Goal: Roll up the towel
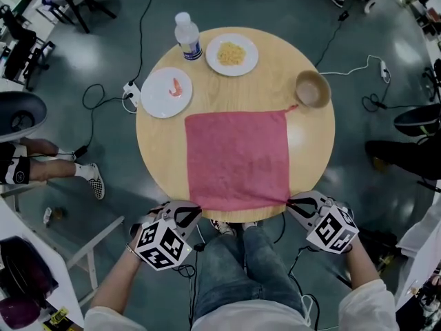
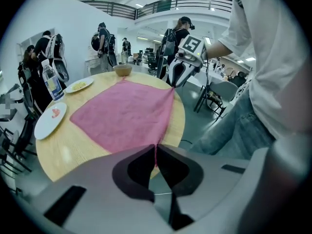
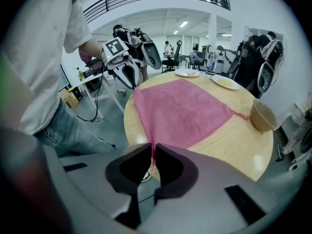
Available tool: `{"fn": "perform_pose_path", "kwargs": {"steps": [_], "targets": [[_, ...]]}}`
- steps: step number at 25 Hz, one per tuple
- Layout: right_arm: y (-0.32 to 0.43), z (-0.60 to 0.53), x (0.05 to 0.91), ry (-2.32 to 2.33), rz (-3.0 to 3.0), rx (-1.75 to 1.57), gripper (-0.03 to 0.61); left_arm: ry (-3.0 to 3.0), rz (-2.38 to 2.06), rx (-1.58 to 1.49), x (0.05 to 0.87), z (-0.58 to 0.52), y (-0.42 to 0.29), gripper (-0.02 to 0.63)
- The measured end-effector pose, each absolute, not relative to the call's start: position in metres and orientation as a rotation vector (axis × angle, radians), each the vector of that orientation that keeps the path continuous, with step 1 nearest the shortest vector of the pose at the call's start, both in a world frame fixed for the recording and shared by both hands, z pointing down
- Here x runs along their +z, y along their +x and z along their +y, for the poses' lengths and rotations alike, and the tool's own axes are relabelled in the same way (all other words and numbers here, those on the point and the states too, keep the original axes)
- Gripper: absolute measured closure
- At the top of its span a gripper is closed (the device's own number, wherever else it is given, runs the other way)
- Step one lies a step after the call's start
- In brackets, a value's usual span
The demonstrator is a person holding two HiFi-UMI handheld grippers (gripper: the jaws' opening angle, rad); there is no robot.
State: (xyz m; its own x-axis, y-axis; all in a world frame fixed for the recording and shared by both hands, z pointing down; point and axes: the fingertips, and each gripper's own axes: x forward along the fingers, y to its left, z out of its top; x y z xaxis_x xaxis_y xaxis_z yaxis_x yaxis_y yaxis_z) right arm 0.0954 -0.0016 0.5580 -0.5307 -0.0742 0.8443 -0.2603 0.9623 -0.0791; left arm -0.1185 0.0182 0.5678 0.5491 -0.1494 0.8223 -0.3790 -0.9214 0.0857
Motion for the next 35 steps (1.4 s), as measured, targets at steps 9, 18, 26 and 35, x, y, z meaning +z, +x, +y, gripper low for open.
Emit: {"fn": "perform_pose_path", "kwargs": {"steps": [9, 18, 26, 35], "targets": [[0.091, -0.022, 0.549, 0.182, -2.147, 0.334, 0.551, 2.505, -0.488, 1.282, 0.554, -0.013, -0.125, 0.595], [0.086, -0.042, 0.557, 0.179, -2.132, 0.403, 0.551, 2.448, -0.527, 1.287, 0.563, -0.036, -0.128, 0.595], [0.084, -0.061, 0.562, 0.224, -2.124, 0.398, 0.548, 2.399, -0.6, 1.276, 0.573, -0.052, -0.131, 0.595], [0.085, -0.075, 0.568, 0.264, -2.106, 0.356, 0.513, 2.394, -0.643, 1.217, 0.577, -0.063, -0.133, 0.558]]}}
